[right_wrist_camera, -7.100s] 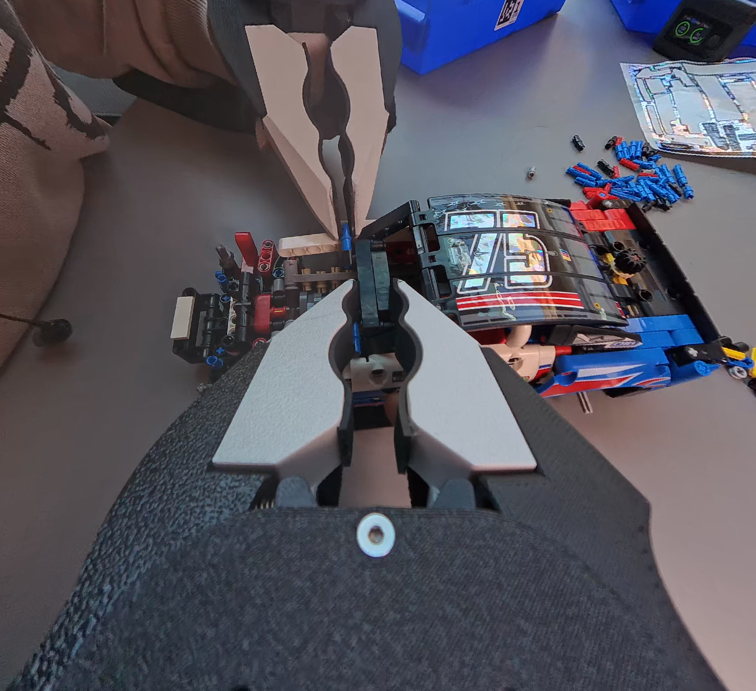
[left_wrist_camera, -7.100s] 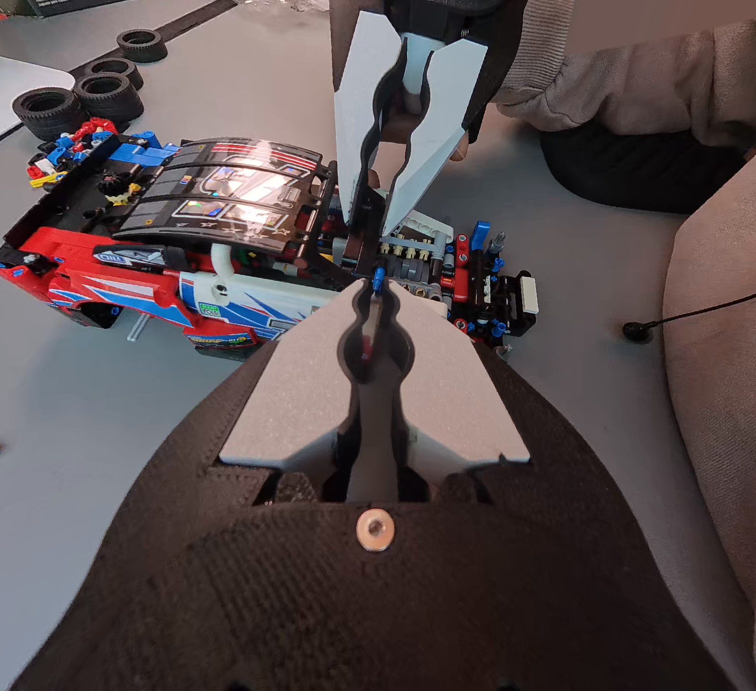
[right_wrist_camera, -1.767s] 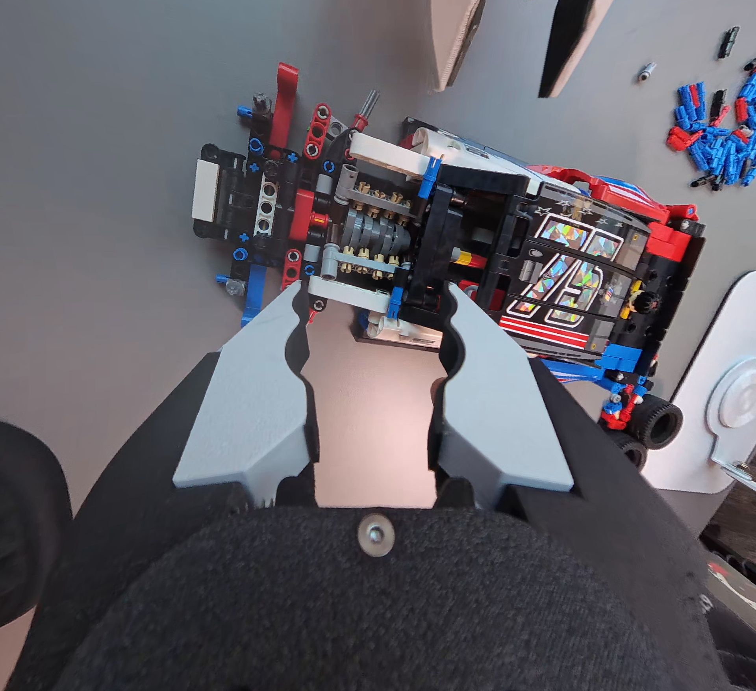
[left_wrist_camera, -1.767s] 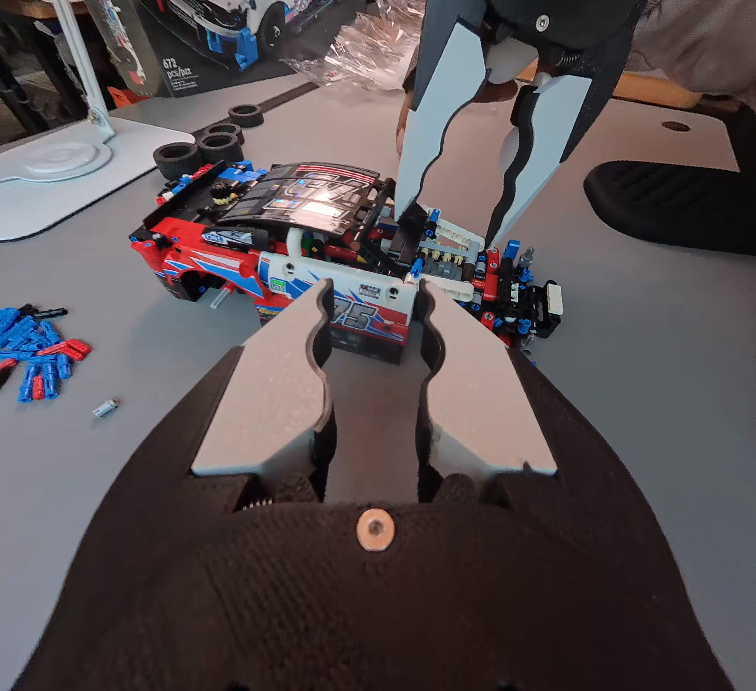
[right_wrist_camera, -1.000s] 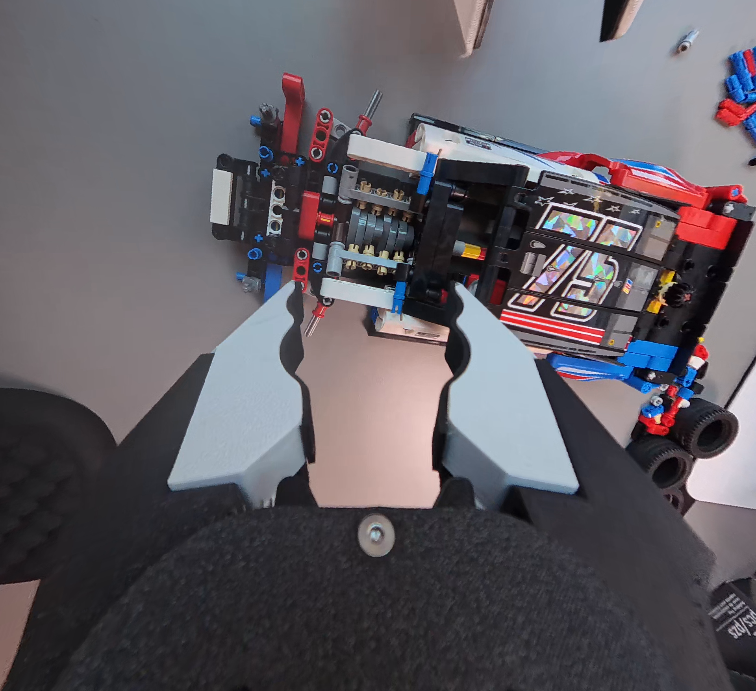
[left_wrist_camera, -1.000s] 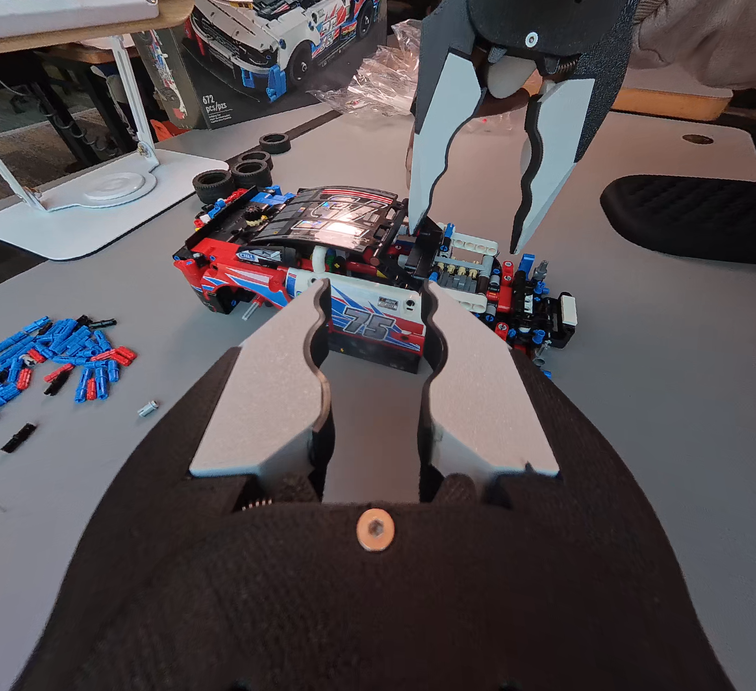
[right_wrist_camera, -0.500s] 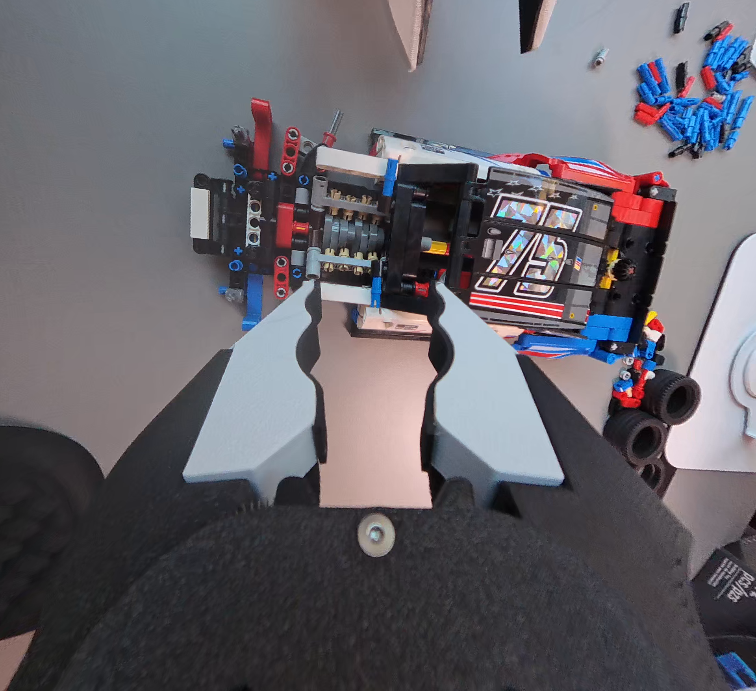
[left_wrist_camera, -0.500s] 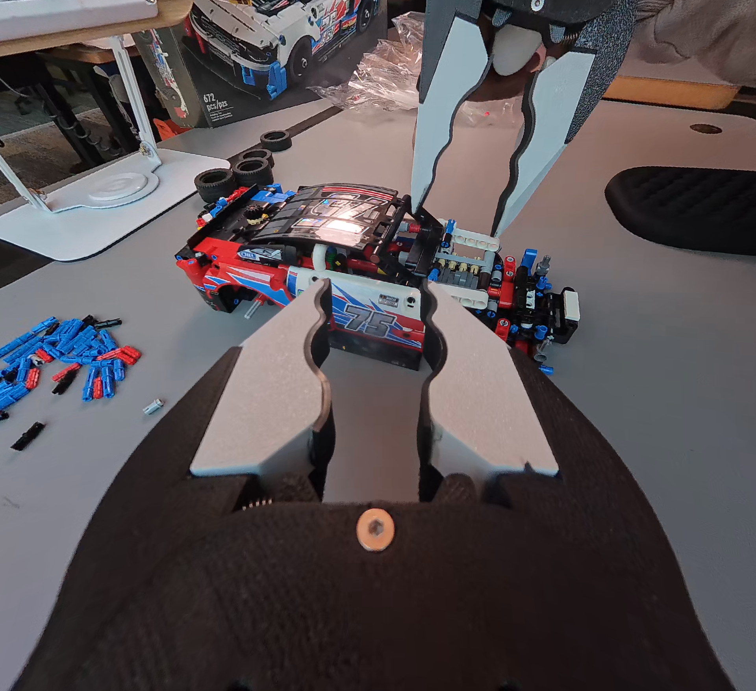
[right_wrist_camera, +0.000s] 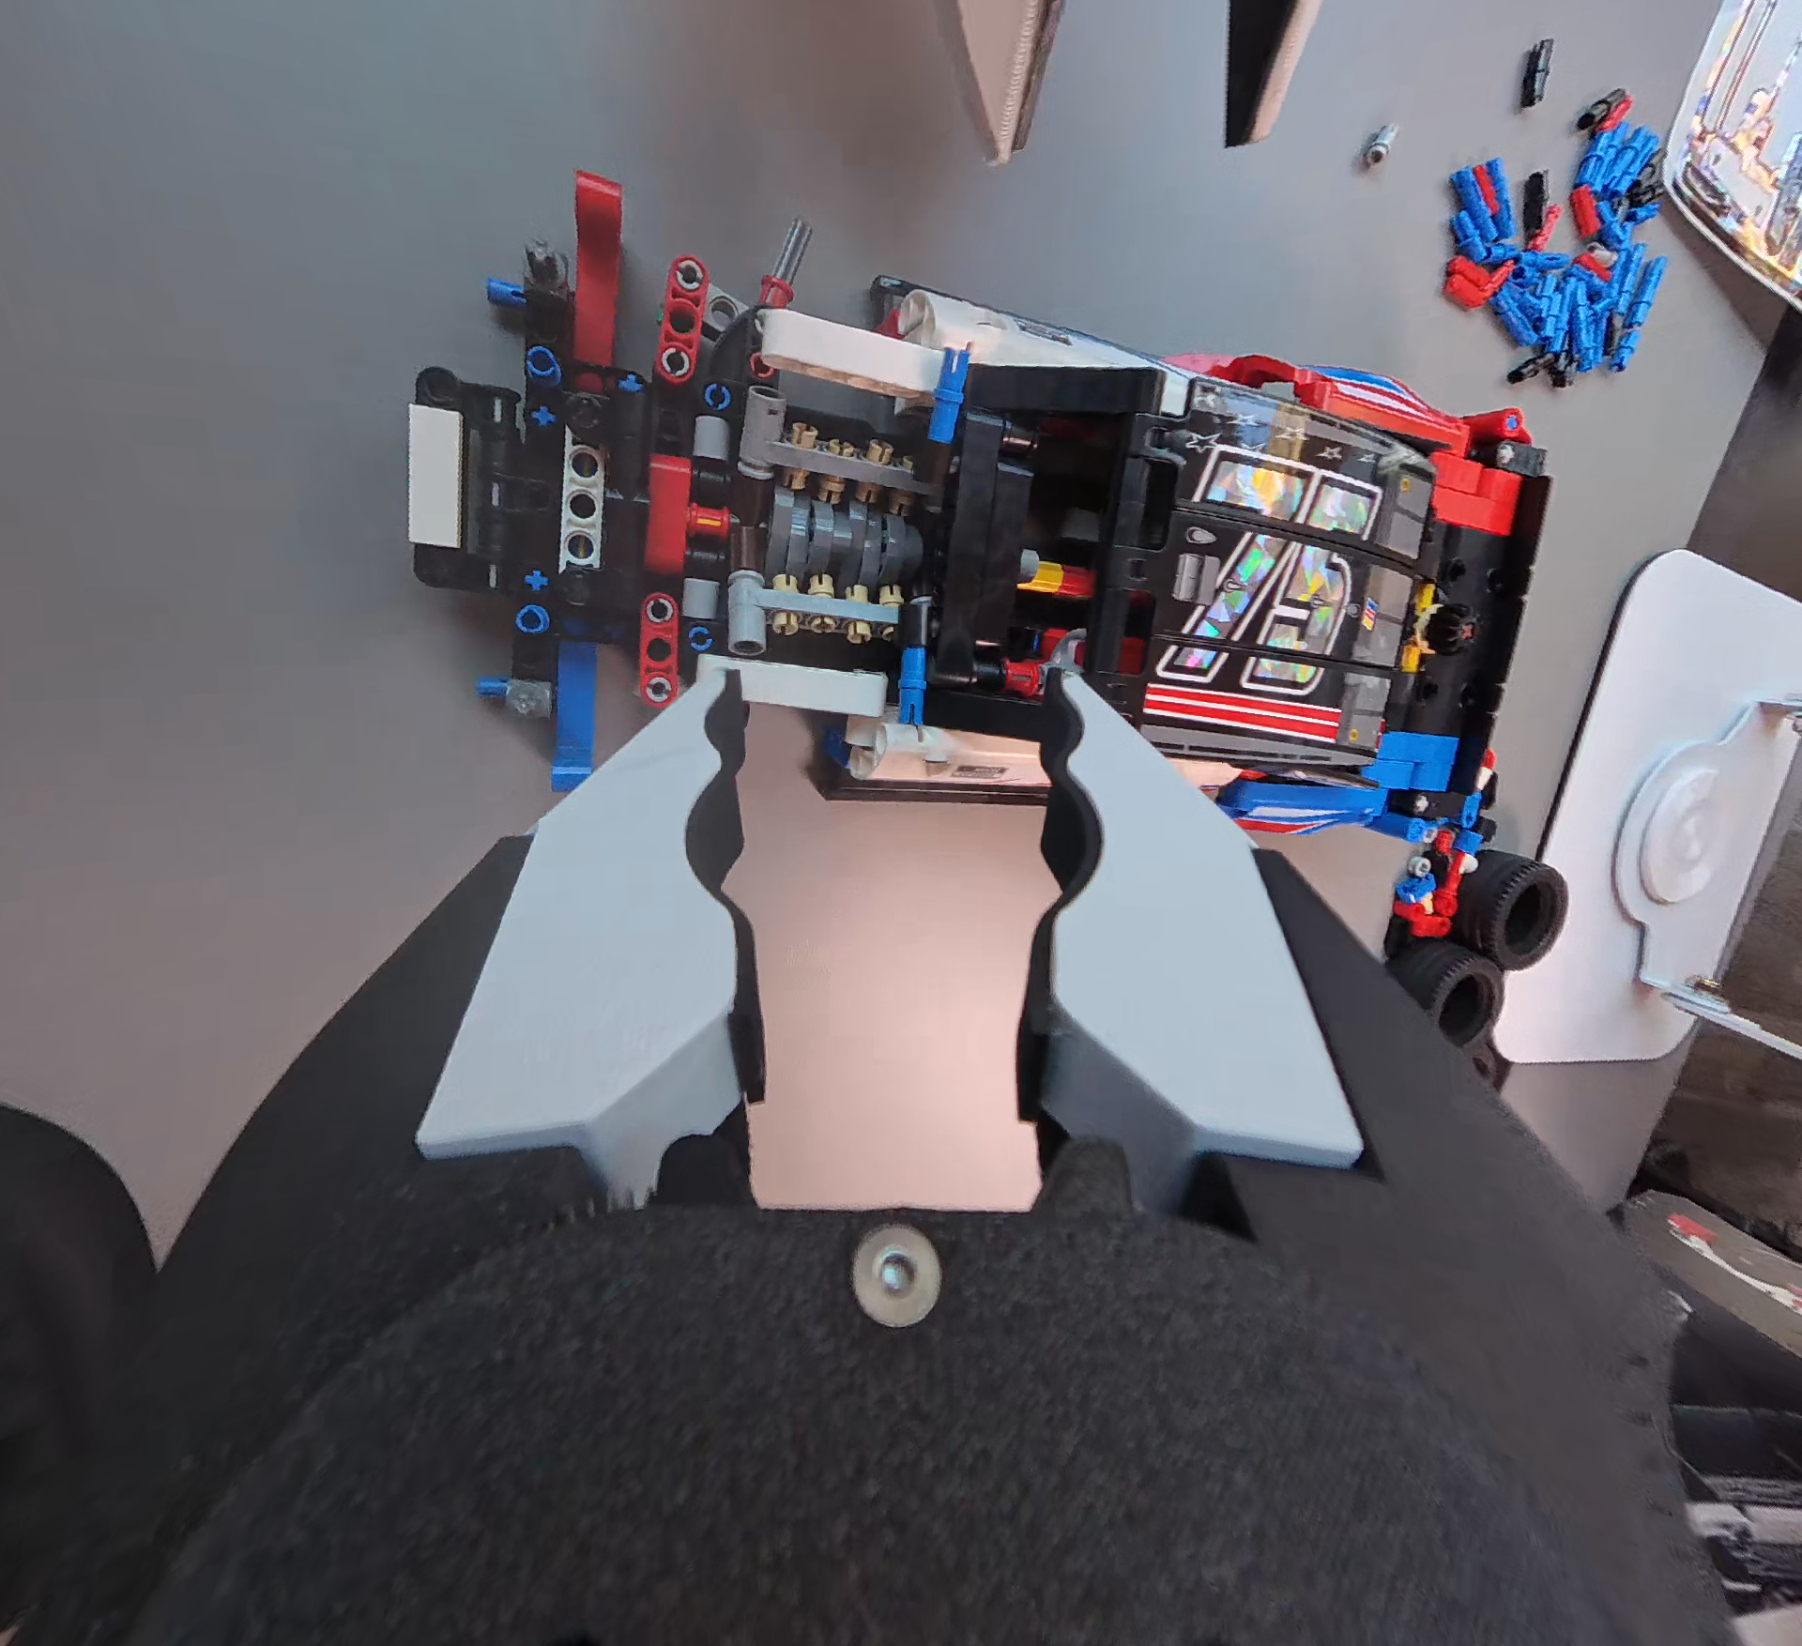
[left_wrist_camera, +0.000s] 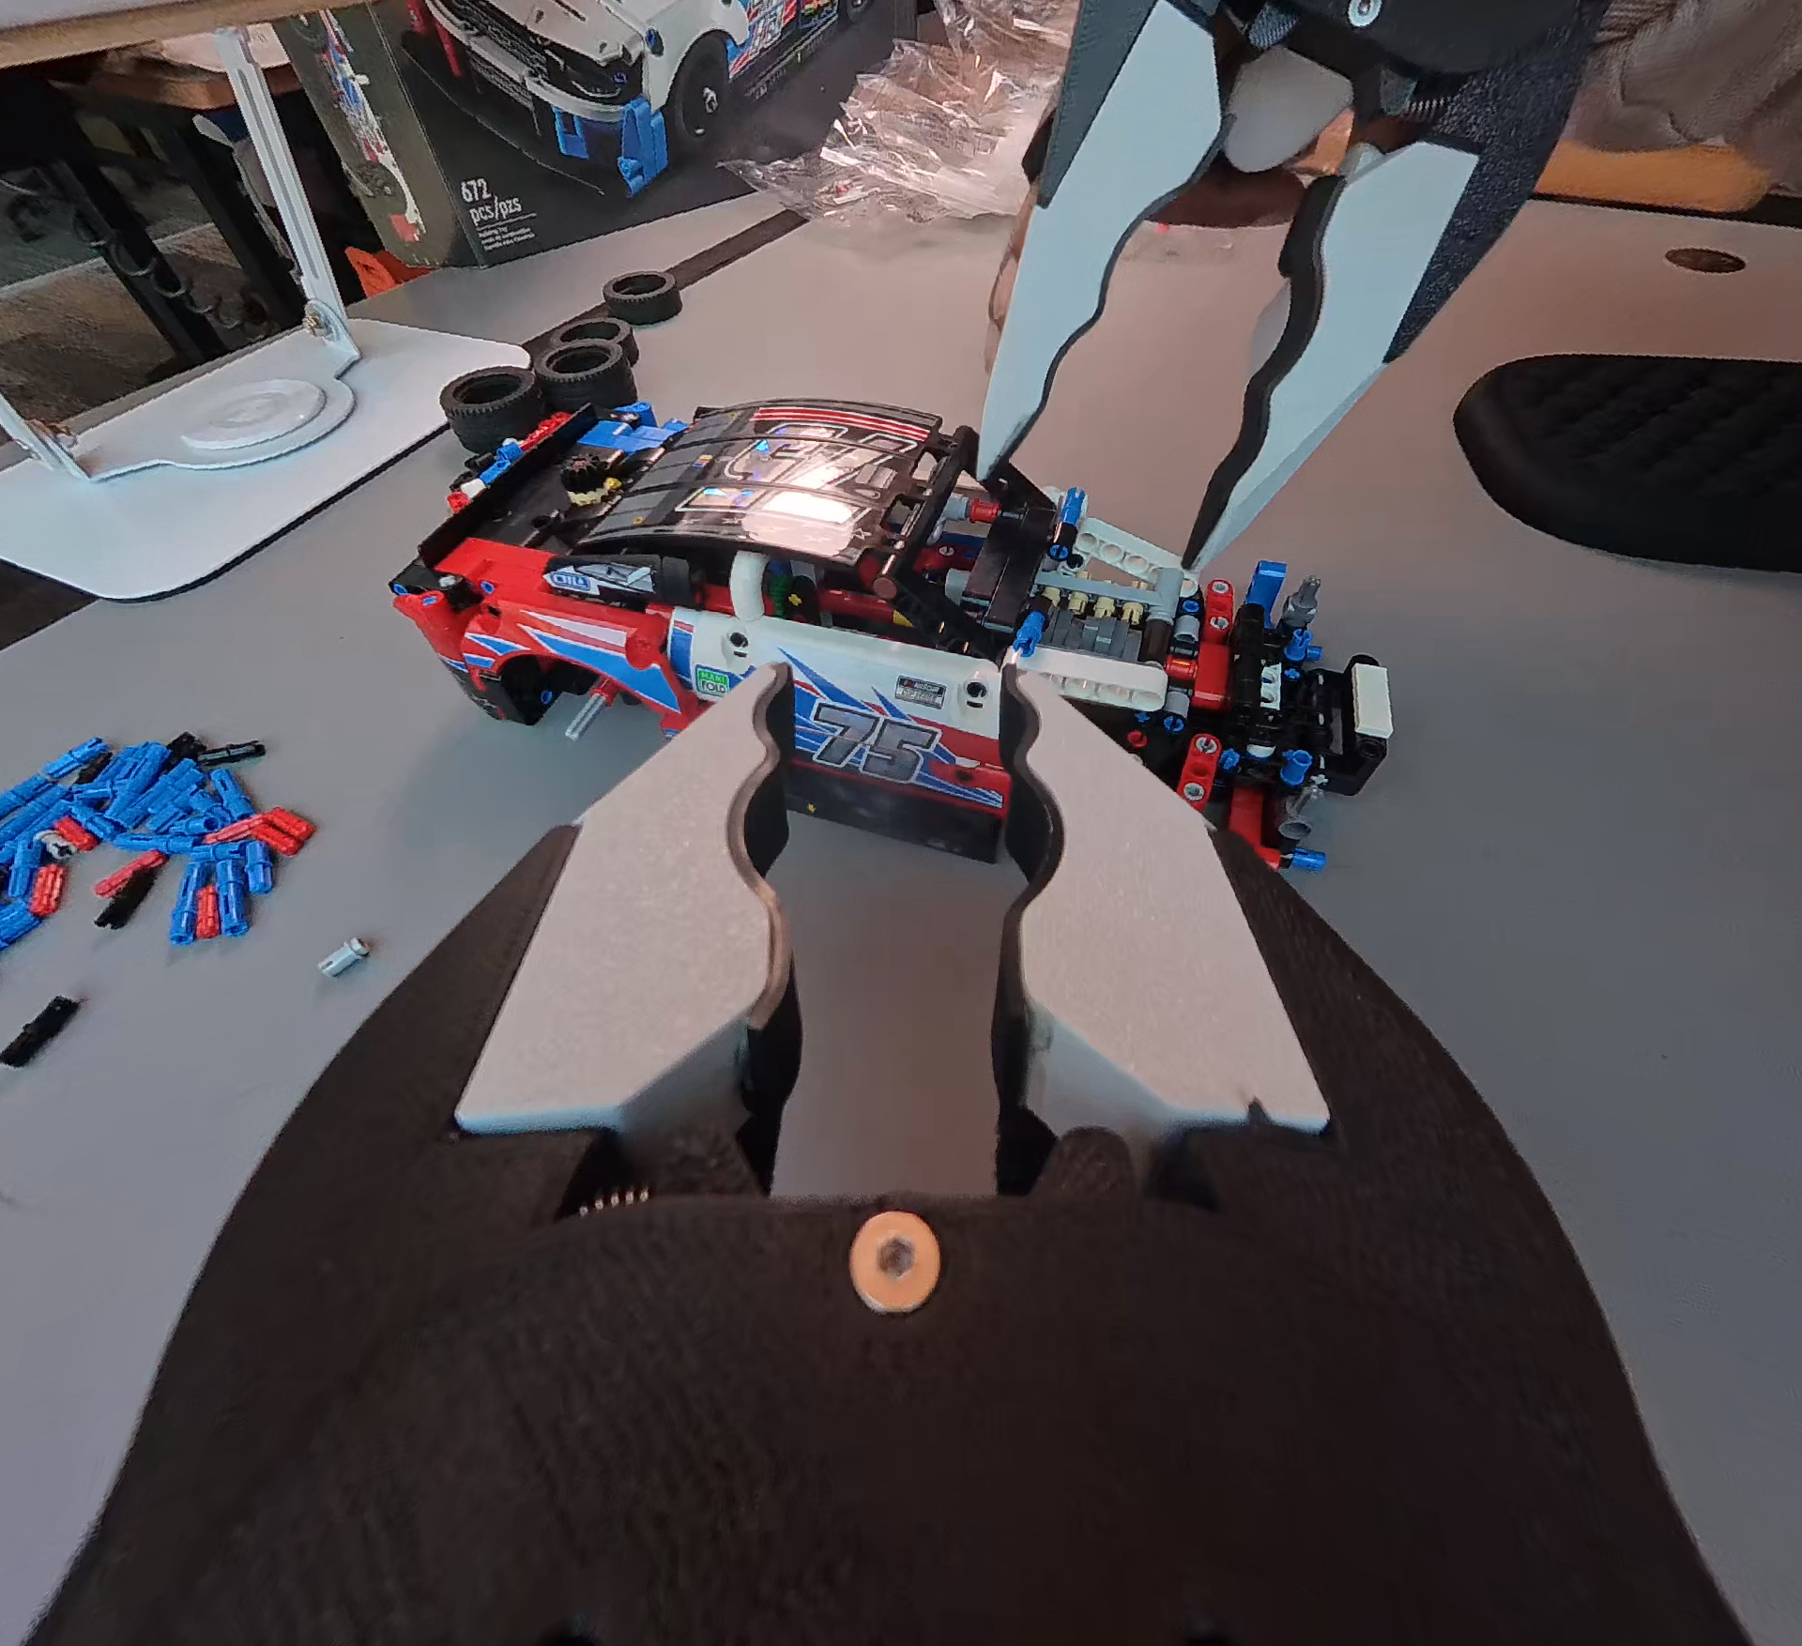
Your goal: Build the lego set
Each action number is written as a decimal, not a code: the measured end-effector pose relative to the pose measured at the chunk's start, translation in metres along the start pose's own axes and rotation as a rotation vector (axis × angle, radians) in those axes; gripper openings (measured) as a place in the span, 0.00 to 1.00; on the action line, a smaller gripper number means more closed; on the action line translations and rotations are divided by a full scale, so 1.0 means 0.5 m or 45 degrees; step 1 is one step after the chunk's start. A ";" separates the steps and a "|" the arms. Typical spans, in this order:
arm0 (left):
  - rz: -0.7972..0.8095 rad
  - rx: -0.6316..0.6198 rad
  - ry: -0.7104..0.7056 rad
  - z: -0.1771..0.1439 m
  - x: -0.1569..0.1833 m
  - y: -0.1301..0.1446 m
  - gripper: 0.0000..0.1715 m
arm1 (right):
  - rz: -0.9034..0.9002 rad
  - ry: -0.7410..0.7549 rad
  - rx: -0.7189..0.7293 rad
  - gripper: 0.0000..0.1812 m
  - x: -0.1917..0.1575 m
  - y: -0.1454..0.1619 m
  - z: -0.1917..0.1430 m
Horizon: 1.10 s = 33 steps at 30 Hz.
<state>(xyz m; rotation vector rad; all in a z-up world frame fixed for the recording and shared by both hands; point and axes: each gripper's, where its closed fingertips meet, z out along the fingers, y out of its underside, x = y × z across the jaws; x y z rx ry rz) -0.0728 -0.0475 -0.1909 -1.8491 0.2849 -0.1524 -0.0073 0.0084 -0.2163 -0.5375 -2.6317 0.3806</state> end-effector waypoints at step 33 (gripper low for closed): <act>0.025 -0.017 0.018 0.002 0.010 0.002 0.23 | 0.235 0.336 0.296 0.06 0.021 -0.119 0.010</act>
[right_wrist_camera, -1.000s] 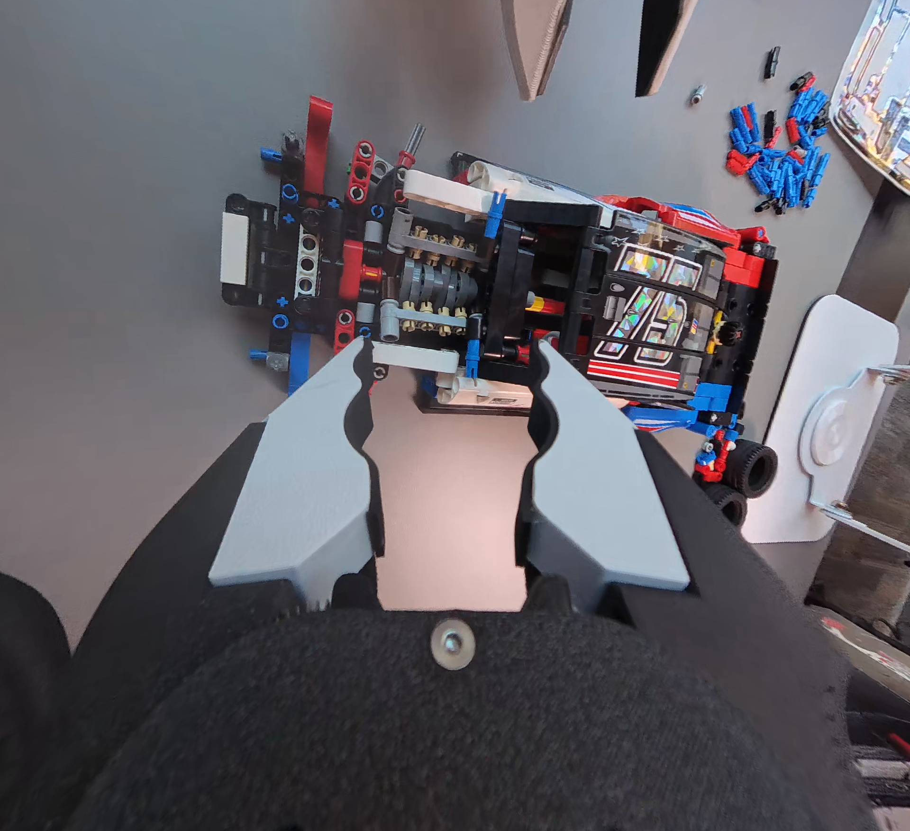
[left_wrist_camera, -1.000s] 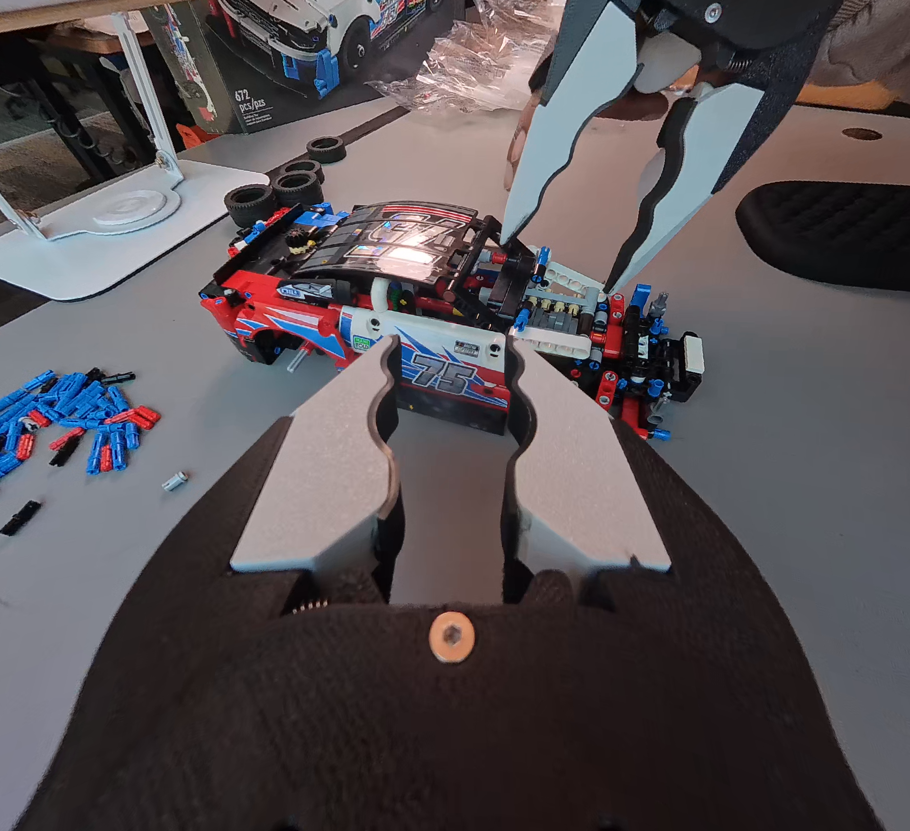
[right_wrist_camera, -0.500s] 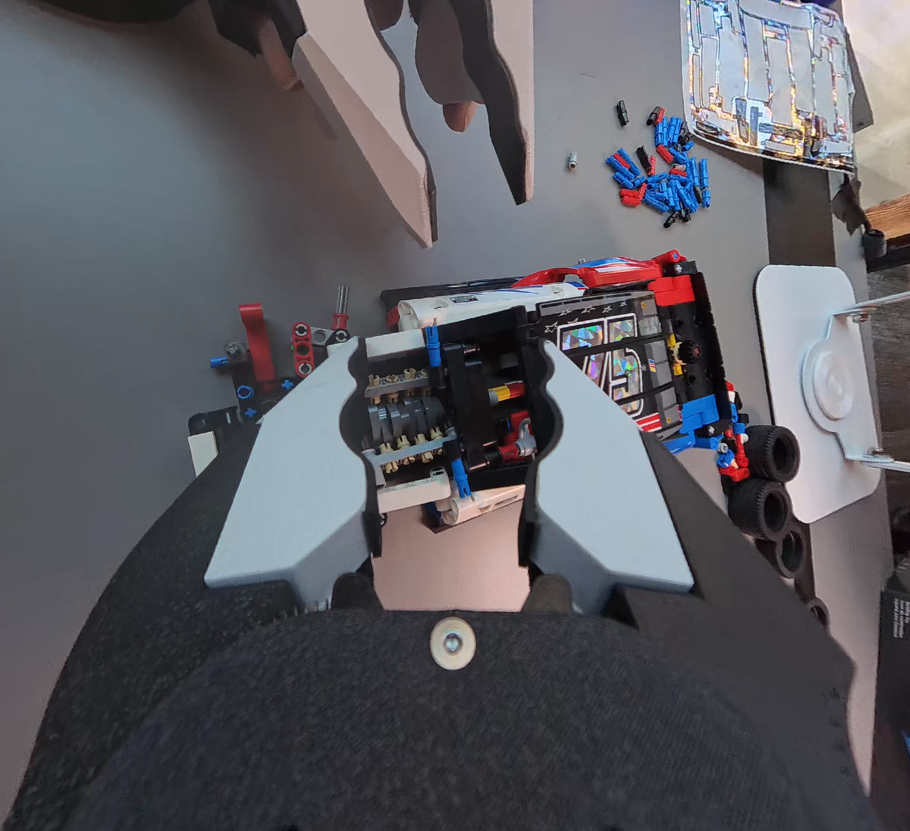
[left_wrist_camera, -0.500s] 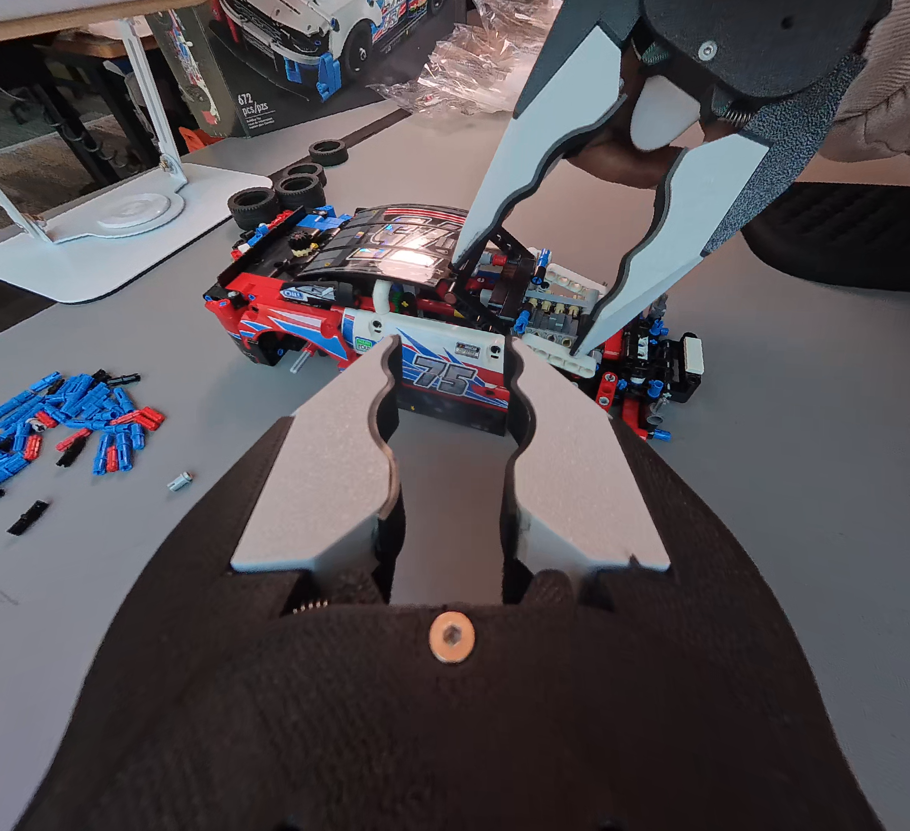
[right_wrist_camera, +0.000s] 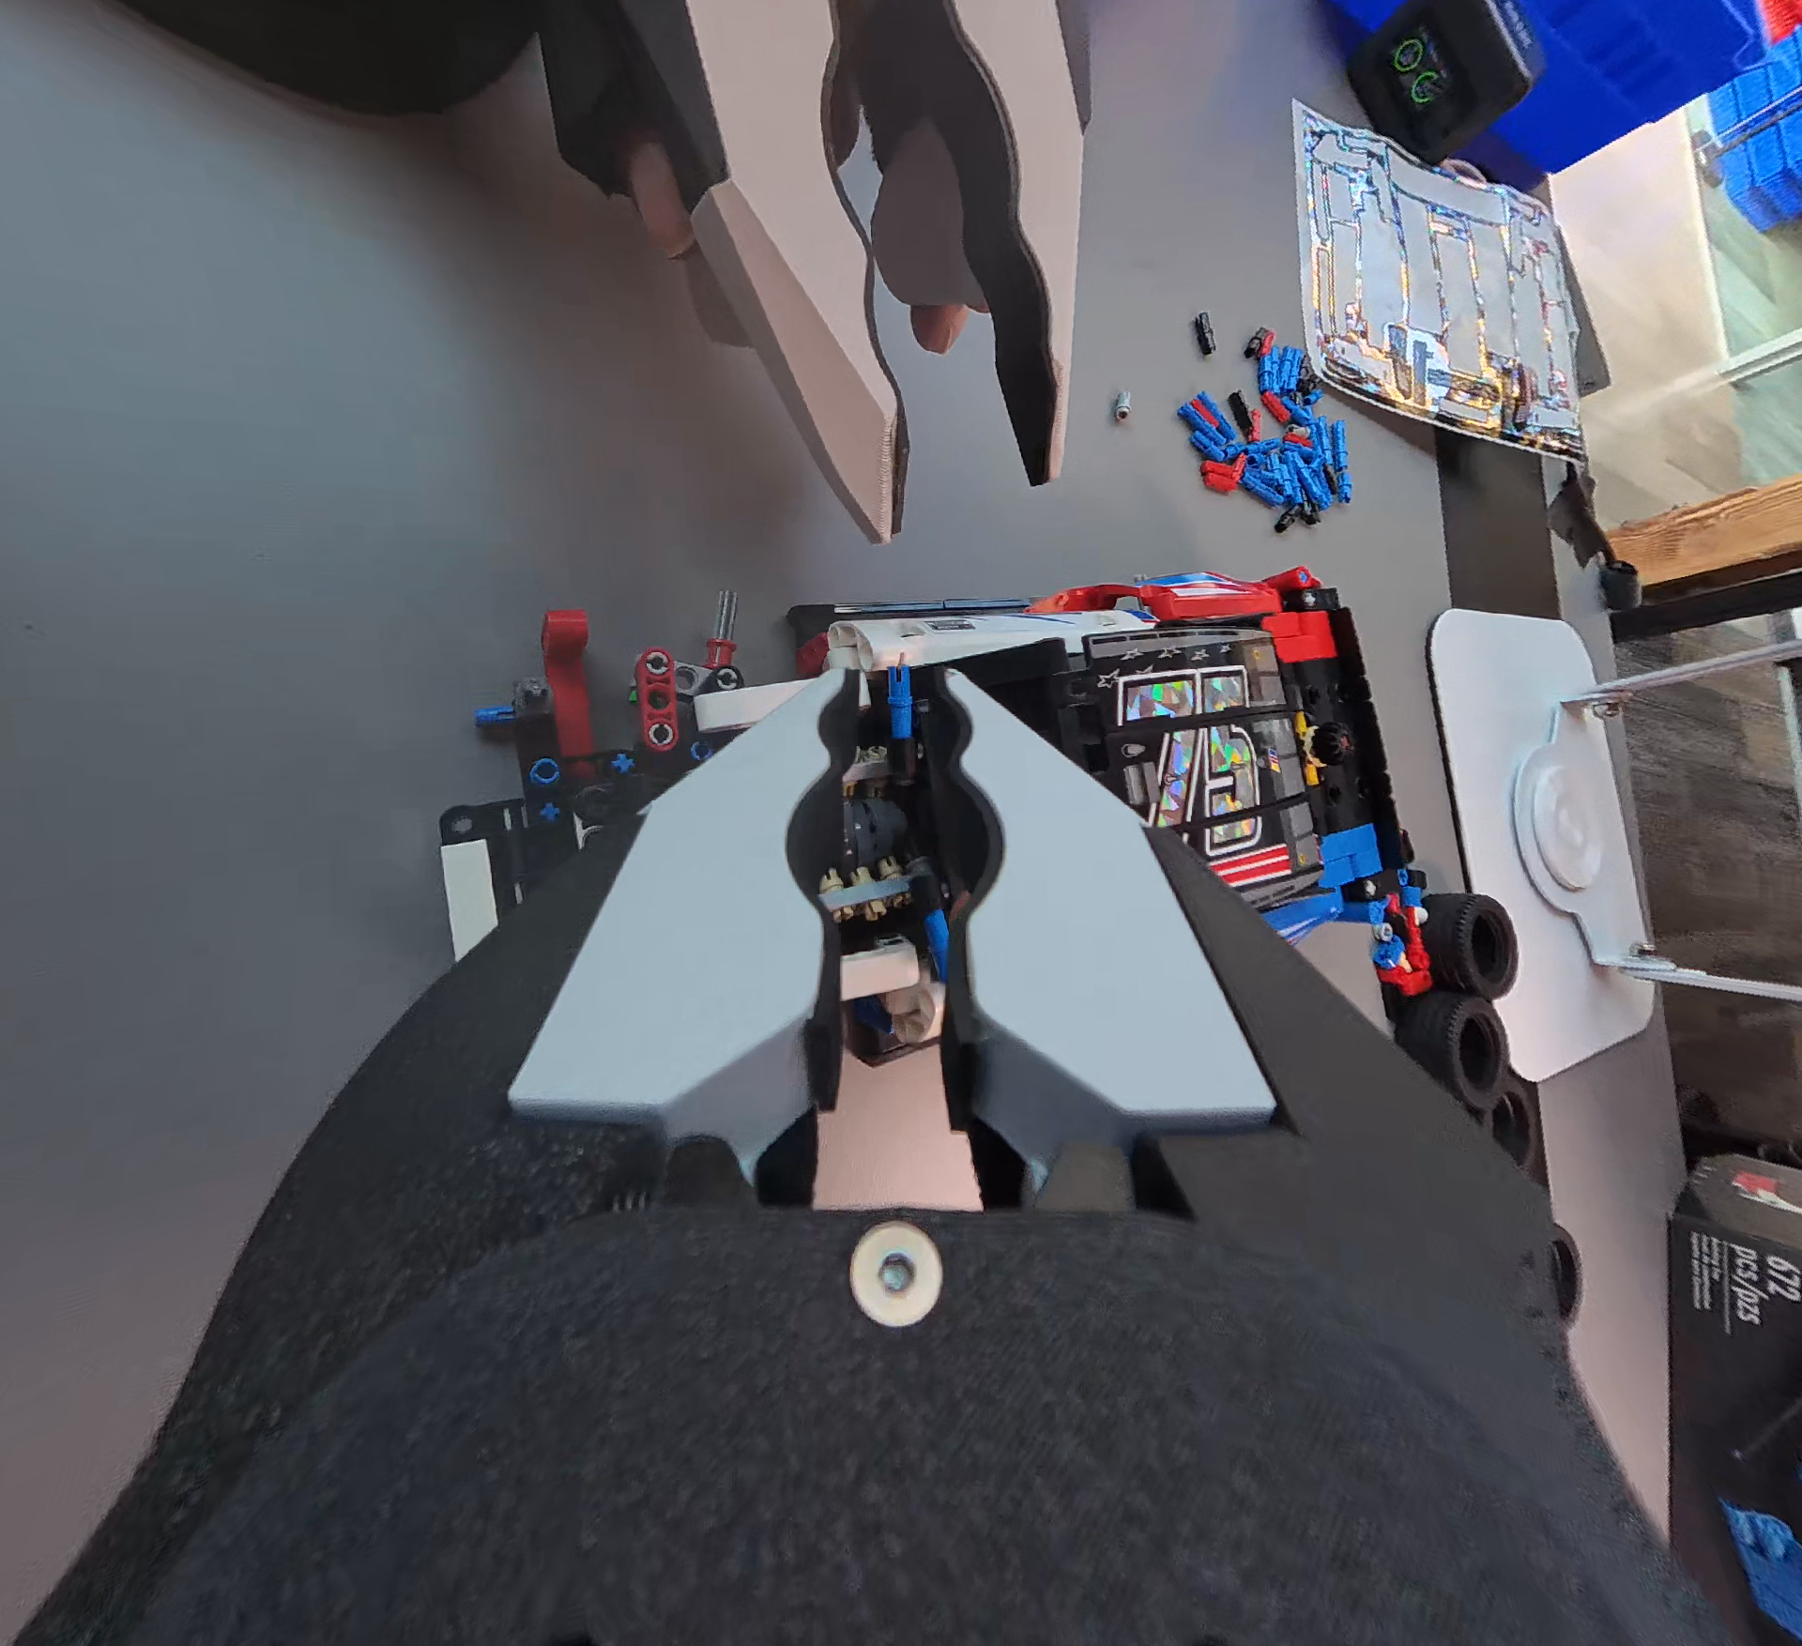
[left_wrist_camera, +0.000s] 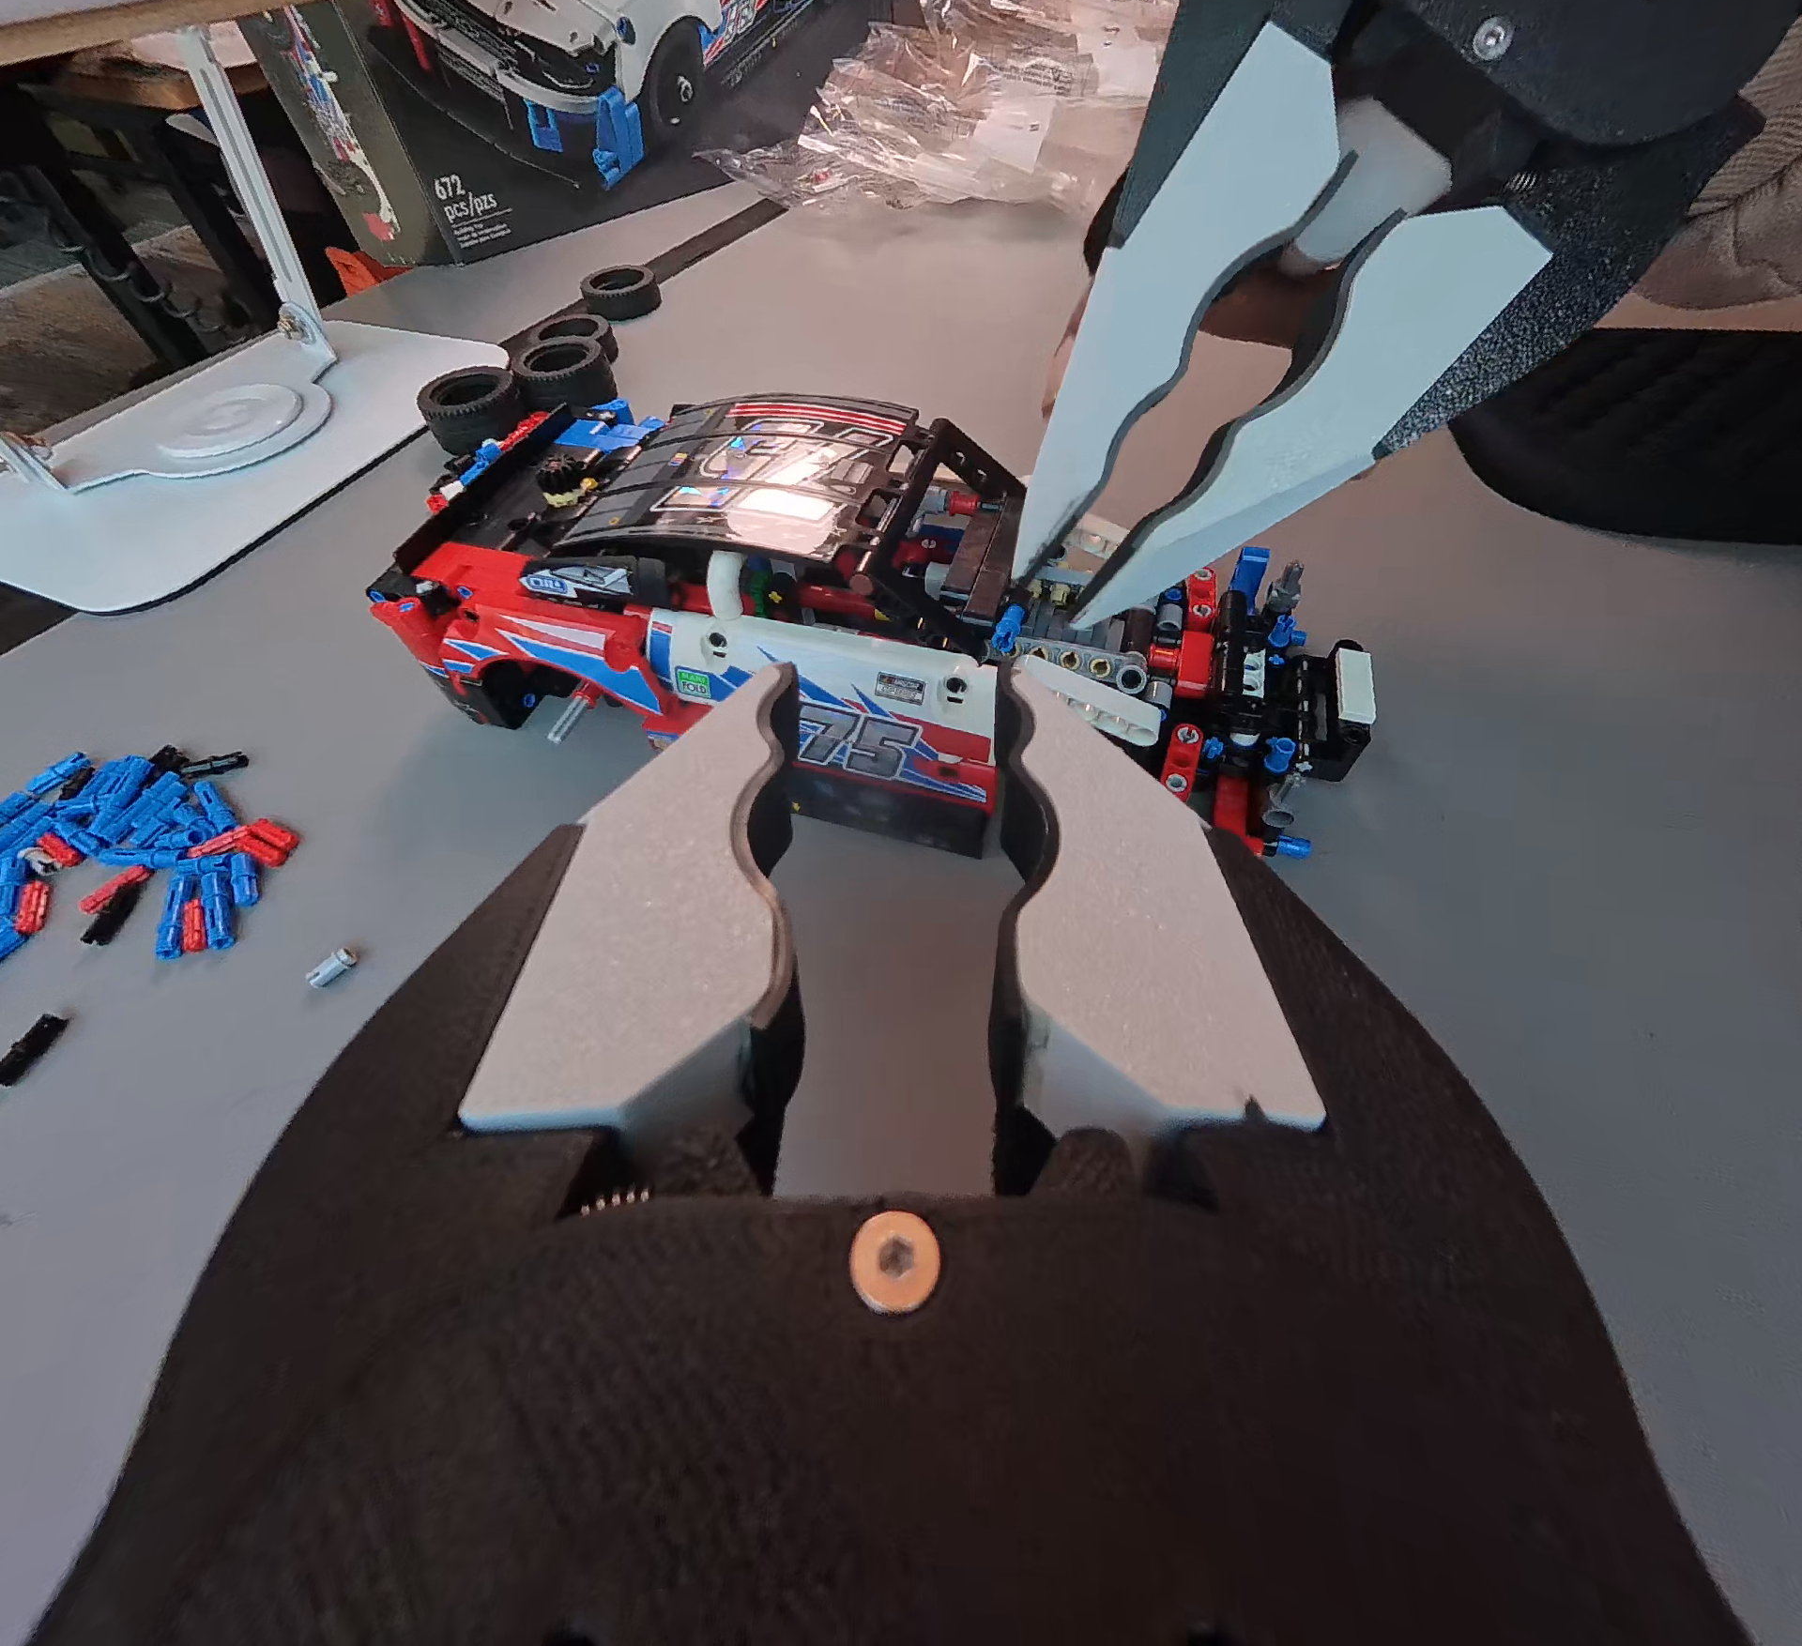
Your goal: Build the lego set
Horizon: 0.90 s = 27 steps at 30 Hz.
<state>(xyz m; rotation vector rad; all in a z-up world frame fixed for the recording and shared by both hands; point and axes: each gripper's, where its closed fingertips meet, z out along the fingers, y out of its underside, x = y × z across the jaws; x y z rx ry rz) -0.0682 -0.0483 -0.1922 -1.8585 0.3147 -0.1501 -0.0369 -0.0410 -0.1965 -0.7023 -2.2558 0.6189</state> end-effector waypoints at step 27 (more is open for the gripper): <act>0.001 -0.005 0.000 -0.003 -0.001 0.000 0.22 | 0.129 0.016 -0.043 0.02 0.058 0.066 -0.069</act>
